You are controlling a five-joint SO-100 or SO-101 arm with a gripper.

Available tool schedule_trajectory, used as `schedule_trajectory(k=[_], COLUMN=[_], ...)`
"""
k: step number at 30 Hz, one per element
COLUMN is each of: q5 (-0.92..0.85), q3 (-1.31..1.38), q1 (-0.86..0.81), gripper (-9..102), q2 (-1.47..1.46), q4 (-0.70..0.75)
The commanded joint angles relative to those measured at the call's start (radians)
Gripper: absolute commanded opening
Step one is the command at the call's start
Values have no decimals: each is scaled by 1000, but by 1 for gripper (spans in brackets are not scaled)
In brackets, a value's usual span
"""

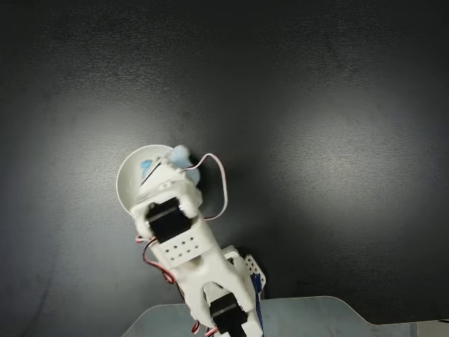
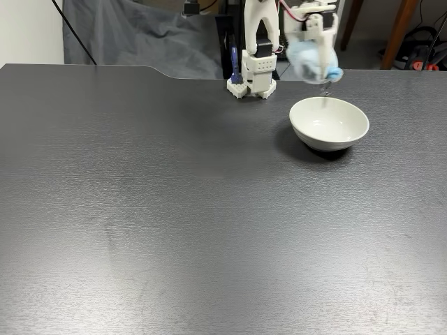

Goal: Grasp a skyblue doll and put it in the white bowl.

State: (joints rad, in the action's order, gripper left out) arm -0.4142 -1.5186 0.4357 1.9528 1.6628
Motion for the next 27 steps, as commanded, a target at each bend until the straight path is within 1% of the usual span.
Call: schedule_trajectory(k=[1,4,7,17,23,27], q5=[69,87,103,117,118,118], q3=[66,66,66,66,61,61], q1=[138,216,249,244,238,238], gripper=[-1,-1,-1,-1,-1,-1], q2=[69,69,69,69,66,-2], q4=[11,8,2,-3,-100,-110])
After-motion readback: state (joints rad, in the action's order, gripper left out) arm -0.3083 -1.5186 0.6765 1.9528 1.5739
